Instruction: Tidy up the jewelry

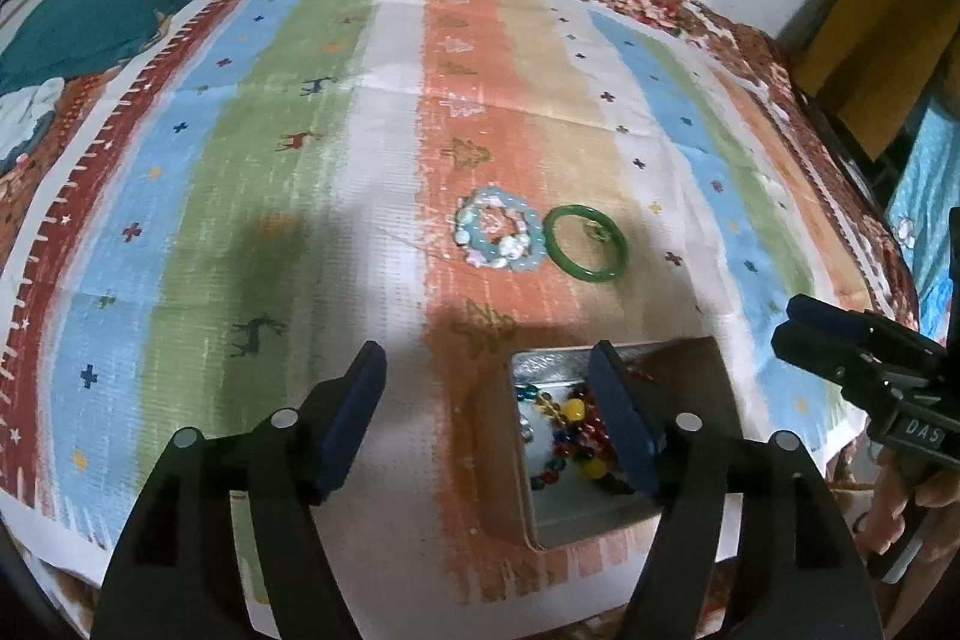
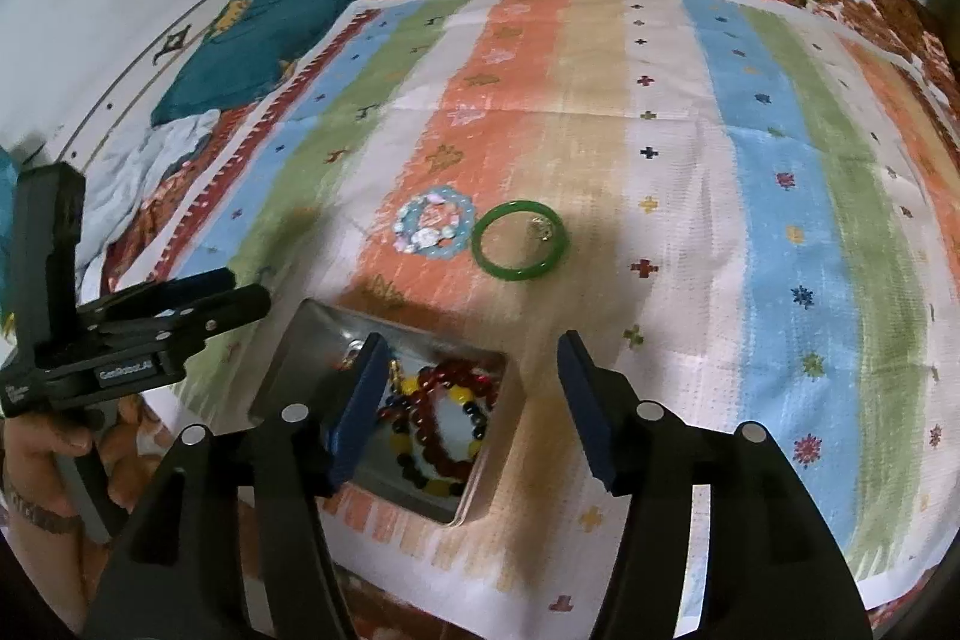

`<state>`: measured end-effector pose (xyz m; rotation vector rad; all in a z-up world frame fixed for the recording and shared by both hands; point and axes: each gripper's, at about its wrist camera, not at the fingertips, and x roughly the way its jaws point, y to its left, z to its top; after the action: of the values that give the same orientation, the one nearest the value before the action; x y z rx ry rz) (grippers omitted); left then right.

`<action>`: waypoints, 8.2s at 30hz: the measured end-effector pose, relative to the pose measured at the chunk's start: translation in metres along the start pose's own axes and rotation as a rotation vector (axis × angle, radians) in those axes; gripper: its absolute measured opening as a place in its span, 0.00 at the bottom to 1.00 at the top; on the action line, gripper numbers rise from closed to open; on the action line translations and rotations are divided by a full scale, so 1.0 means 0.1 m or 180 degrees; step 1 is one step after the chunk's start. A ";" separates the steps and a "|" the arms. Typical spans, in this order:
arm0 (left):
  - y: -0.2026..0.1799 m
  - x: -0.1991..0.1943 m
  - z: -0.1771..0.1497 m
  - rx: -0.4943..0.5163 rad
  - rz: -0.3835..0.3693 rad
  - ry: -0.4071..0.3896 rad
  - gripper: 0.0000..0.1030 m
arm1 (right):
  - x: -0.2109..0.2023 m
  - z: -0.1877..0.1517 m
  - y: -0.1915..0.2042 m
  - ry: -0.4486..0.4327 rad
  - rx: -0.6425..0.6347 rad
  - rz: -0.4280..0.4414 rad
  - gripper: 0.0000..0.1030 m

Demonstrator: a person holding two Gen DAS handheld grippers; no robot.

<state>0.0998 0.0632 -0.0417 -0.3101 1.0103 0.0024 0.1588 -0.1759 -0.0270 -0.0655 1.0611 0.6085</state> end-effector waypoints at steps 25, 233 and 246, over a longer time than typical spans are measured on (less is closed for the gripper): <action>0.13 0.31 0.38 0.0020 0.0070 0.0006 0.76 | 0.52 0.32 -0.15 0.0259 0.0039 -0.0299 0.68; -0.55 -0.33 -0.05 0.0656 -0.0104 -0.0176 0.52 | 0.02 -0.15 0.28 0.0024 -0.0473 -0.0407 0.47; -0.26 -0.10 0.14 0.0343 0.0071 -0.0128 0.75 | 0.10 0.04 -0.03 0.0047 -0.0090 -0.0395 0.66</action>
<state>0.1100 0.0431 -0.0199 -0.1997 0.9701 -0.0255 0.1671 -0.1720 -0.0341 -0.1595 1.0546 0.5115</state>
